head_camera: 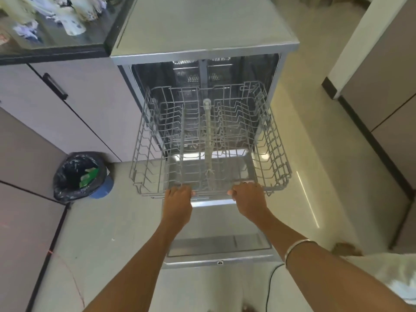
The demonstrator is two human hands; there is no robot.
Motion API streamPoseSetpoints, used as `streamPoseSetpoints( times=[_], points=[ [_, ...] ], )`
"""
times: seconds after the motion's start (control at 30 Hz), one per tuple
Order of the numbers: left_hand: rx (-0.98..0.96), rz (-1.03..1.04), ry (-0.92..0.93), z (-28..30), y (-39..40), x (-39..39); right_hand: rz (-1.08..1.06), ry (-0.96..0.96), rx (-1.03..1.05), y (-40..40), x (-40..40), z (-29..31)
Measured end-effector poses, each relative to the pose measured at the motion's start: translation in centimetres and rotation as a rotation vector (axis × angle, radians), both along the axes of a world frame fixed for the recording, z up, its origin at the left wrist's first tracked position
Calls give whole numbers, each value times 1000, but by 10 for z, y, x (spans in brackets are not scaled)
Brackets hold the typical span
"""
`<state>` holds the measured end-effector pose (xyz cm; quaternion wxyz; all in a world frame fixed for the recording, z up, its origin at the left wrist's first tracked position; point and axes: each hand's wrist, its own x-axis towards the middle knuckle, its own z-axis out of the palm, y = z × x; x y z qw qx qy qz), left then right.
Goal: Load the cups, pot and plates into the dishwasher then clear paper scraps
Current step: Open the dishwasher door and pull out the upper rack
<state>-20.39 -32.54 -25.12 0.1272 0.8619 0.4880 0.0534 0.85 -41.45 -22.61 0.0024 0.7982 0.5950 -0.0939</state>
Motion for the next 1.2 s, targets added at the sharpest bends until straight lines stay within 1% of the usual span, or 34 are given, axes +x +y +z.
streamPoseSetpoints(
  times=[0.07, 0.17, 0.3, 0.37, 0.47, 0.63, 0.83, 0.9, 0.97, 1.07, 1.13, 1.2],
  points=[
    [-17, 10, -2, 4, -3, -4, 0, -30, 5, -6, -9, 3],
    [-49, 16, 45, 11, -14, -3, -12, -21, -24, -15, -11, 10],
    [-72, 43, 34, 12, -36, 5, 80, -71, -16, -31, 0, 16],
    [-82, 46, 43, 14, -34, 6, 72, -54, 2, -30, -2, 18],
    [-118, 36, 55, 17, -31, 5, 49, -46, -34, -27, -5, 20],
    [-125, 29, 78, 15, -34, 7, 18, 28, -51, -29, -1, 17],
    [-231, -29, 196, 33, -30, 7, -17, 90, -158, -33, -8, 27],
    [-269, -55, 217, 43, -26, 6, -12, 108, -235, -27, -5, 33],
    [-372, -46, 232, 51, -16, 4, 41, 113, -364, -18, -2, 42],
    [-465, 71, 154, 73, -8, 5, 87, 145, -453, -9, -2, 60],
    [-391, 105, 66, 91, -11, 3, 96, 141, -451, -8, -5, 73],
    [-334, 53, 56, 112, -19, -2, 142, 97, -459, -11, -9, 88]
  ],
)
